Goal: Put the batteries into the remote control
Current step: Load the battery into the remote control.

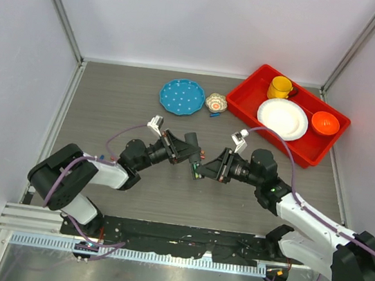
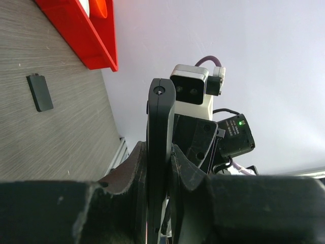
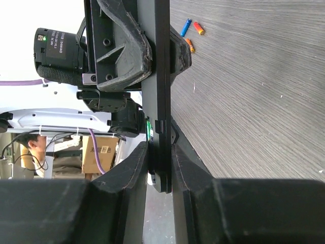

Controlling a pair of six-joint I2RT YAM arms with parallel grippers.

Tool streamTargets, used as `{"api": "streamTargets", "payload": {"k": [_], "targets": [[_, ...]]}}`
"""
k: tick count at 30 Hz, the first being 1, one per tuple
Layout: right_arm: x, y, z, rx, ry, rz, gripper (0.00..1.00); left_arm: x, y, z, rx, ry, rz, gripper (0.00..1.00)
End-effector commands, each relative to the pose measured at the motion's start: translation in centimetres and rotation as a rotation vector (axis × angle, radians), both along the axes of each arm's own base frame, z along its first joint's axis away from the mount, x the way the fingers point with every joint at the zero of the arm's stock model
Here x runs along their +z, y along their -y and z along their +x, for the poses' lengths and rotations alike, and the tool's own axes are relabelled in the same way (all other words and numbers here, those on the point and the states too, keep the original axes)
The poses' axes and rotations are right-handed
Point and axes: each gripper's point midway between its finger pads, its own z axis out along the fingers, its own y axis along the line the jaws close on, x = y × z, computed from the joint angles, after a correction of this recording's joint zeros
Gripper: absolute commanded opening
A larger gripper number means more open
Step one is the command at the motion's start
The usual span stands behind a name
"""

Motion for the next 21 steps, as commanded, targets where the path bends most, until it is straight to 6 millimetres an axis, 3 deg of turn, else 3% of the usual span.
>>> {"api": "streamTargets", "payload": {"k": [1, 21], "targets": [[1.6, 0.1, 2.8, -0.097, 0.063, 0.023, 0.25, 6.8, 0.3, -4.4, -0.134, 0.223, -0.196, 0.0], [2.3, 0.1, 0.6, 0.0, 0.071, 0.04, 0.4, 6.6, 0.5, -3.9, -0.118, 0.23, -0.187, 0.0]]}}
